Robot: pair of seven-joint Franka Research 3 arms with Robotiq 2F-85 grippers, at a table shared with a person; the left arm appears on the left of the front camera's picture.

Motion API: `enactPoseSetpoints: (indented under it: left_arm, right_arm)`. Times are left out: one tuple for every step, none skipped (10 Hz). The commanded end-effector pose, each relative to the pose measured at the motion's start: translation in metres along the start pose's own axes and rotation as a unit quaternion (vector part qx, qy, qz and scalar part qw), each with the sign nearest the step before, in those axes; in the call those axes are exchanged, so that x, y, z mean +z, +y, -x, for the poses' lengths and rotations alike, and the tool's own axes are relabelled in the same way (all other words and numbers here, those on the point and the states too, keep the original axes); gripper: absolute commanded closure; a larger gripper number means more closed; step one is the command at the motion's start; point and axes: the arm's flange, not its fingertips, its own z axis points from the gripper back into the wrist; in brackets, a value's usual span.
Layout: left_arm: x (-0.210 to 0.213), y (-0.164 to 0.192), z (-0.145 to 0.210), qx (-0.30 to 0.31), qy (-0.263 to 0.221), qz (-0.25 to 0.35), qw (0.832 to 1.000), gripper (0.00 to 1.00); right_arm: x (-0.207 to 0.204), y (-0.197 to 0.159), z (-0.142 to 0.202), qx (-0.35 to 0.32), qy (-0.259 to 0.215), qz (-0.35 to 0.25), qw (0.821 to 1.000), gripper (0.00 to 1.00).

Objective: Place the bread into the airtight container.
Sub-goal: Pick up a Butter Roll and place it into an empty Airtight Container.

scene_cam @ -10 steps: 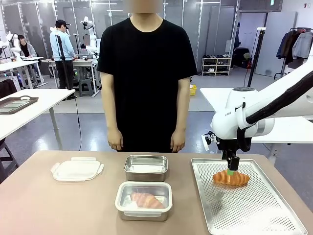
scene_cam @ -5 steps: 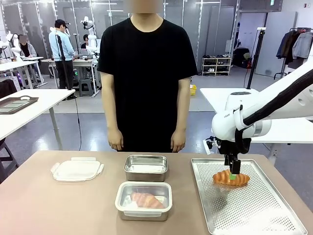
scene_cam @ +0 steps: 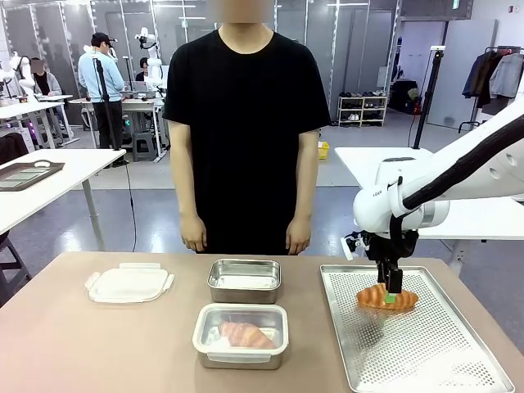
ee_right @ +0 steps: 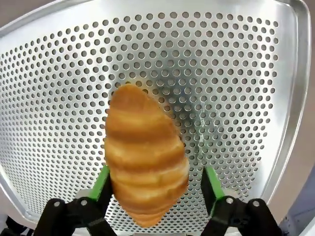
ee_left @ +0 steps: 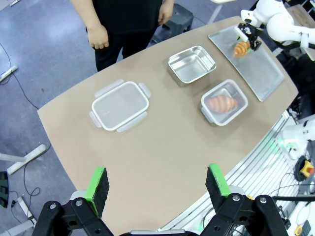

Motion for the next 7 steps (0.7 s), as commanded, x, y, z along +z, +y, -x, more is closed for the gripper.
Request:
enactPoseSetpoints:
  left_arm:
    - [0.001, -0.001, 0.000, -0.004, 0.000, 0.004, 1.000, 0.00]
    - [0.001, -0.001, 0.000, -0.004, 0.000, 0.004, 1.000, 0.00]
    - [0.001, -0.001, 0.000, -0.004, 0.000, 0.004, 1.000, 0.00]
    - [0.001, -0.001, 0.000, -0.004, 0.000, 0.004, 1.000, 0.00]
    - [0.001, -0.001, 0.000, -0.004, 0.000, 0.004, 1.000, 0.00]
    - [0.001, -0.001, 0.000, -0.004, 0.000, 0.004, 1.000, 0.00]
    - [0.001, -0.001, 0.000, -0.004, 0.000, 0.004, 1.000, 0.00]
  right_arm:
    - [-0.001, -0.009, -0.001, -0.012, 0.018, -0.003, 1.000, 0.37]
    - [0.001, -0.009, -0.001, -0.014, 0.022, -0.004, 1.000, 0.42]
    - [0.004, -0.009, -0.003, -0.015, 0.024, -0.005, 1.000, 0.57]
    - [0.006, -0.009, -0.003, -0.014, 0.024, -0.005, 1.000, 0.62]
    - [0.009, -0.008, -0.004, -0.014, 0.023, -0.006, 1.000, 0.77]
    - [0.014, -0.006, -0.005, -0.014, 0.020, -0.001, 1.000, 0.82]
    - [0.022, -0.002, -0.007, -0.017, 0.019, 0.008, 1.000, 0.72]
